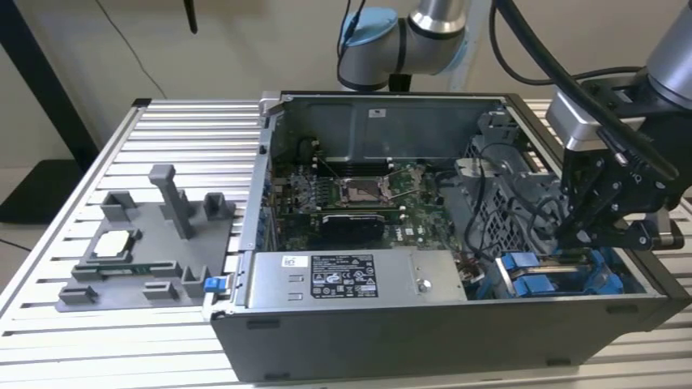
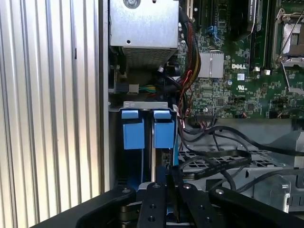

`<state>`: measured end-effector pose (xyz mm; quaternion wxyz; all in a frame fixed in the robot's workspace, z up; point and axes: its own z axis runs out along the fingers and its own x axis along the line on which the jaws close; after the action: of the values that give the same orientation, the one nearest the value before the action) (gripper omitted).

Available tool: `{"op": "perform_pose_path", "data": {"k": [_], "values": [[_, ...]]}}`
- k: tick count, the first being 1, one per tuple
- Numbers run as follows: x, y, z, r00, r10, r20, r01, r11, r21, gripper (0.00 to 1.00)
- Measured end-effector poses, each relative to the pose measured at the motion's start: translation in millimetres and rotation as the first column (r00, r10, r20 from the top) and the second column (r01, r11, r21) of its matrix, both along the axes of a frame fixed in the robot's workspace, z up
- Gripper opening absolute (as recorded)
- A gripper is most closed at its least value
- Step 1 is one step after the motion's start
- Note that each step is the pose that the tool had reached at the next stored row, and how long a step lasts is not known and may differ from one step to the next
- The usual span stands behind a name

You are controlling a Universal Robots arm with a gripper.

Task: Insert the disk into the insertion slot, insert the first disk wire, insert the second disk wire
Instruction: 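Insert the second disk wire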

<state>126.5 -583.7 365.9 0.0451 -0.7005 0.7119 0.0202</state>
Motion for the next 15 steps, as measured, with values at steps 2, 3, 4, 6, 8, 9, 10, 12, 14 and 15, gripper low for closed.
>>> {"op": "perform_pose_path", "data": {"k": [2,3,4,6,8,9,10,12,14,15], "values": [[1.3,1.0,-1.1,1.0,0.0,0.0,0.0,1.0,0.0003,0.0],[1.7,1.3,-1.7,1.0,0.0,0.0,0.0,1.0,0.0004,0.0],[2.1,1.6,-2.2,1.0,0.0,0.0,0.0,1.0,0.0003,0.0],[2.7,2.2,-3.4,1.0,0.0,0.0,0.0,1.0,0.0002,0.0],[3.4,2.9,-4.8,1.0,0.0,0.0,0.0,1.0,0.0002,0.0],[3.5,3.1,-5.4,1.0,0.0,0.0,0.0,1.0,0.0001,0.0],[3.7,3.3,-6.1,1.0,0.0,0.0,0.0,1.0,0.0002,0.0],[3.9,3.6,-7.5,1.0,0.0,0.0,0.0,1.0,0.0,0.0],[4.1,3.7,-9.0,1.0,0.0,0.0,0.0,1.0,0.0002,0.0],[4.2,3.7,-9.6,1.0,0.0,0.0,0.0,1.0,0.0,0.0]]}}
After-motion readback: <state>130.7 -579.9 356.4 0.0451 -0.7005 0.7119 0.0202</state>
